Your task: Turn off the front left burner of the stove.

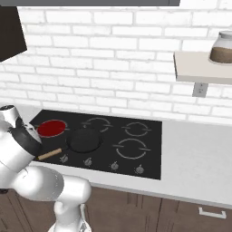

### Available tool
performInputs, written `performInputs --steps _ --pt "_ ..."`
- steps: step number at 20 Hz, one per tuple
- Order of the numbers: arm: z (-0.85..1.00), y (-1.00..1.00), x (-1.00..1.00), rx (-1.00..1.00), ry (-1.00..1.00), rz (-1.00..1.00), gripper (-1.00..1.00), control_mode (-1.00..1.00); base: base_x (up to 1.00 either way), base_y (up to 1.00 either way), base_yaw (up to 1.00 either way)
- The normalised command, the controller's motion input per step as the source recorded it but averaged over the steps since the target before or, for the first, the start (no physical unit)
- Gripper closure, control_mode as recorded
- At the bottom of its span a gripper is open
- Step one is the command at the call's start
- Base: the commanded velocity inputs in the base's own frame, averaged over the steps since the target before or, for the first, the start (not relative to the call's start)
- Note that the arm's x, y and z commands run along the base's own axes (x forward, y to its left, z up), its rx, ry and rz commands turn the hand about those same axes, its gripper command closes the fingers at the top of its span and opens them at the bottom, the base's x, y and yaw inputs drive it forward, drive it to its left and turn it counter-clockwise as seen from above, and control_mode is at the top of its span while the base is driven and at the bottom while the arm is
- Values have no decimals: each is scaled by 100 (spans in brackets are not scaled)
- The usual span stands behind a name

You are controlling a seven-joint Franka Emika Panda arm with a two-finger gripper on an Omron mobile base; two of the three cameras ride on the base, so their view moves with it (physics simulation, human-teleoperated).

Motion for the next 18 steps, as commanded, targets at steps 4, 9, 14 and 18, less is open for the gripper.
performInputs --steps 4,9,14,18 --pt "-13 12 14 -1 -2 0 -100 -100 0 0 0" --pt "-20 8 9 -2 -3 0 -100 -100 0 0 0" --pt "-17 0 6 -1 -2 0 -100 -100 0 0 0" --pt "-12 0 20 -1 -1 0 -100 -100 0 0 0"
